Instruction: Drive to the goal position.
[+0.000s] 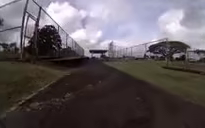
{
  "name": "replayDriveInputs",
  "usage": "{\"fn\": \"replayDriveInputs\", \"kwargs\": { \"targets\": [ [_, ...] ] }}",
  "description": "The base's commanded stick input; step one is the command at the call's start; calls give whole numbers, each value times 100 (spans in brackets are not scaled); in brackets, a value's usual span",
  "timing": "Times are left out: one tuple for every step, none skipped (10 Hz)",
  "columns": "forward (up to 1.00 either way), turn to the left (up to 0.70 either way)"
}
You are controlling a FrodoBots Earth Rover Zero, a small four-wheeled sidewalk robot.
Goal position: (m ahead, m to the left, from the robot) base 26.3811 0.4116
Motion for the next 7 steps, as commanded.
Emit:
{"fn": "replayDriveInputs", "kwargs": {
  "targets": [
    [85, 0],
    [85, 0],
    [85, 0],
    [85, 0],
    [85, 0],
    [85, 0],
    [85, 0]
  ]
}}
